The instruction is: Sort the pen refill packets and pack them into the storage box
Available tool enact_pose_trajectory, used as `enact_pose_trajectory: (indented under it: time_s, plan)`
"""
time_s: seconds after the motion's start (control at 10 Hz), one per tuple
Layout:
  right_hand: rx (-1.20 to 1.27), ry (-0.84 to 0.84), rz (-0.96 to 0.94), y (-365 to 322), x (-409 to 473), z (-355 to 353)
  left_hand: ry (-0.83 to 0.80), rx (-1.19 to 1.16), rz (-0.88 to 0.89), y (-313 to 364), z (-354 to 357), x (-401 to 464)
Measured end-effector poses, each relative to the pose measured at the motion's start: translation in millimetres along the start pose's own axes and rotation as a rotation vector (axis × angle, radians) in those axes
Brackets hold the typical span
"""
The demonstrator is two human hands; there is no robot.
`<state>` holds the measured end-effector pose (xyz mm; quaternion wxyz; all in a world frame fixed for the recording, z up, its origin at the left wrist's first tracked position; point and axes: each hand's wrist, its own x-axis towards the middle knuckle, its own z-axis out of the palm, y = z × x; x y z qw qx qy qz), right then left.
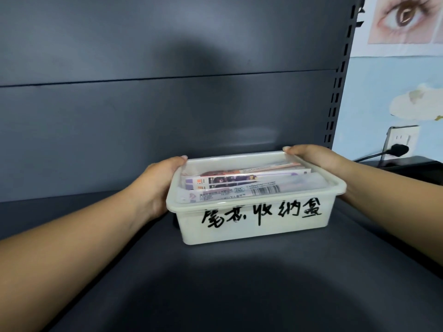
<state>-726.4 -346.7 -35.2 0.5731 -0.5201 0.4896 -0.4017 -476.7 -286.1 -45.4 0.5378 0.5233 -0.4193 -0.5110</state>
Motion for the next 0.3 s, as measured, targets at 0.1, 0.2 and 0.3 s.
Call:
enact_pose_trajectory:
  time_s: [0.1,0.2,0.3]
  plan:
    - [0.083,-0.174,0.053,4.4,-5.7,-3.4,-0.099,-0.035,-0.129,3.6,-2.9,-0.5]
    - [-0.063,-0.017,0.017,1.1,-10.7,-1.8,-0.114,-0.008,-0.159,2.6,-6.1,-3.2]
    - [-0.341,0.322,-0.257,-5.0,-12.6,-1.0,-0.007,0.044,-0.060,6.0,-10.9,-5.9]
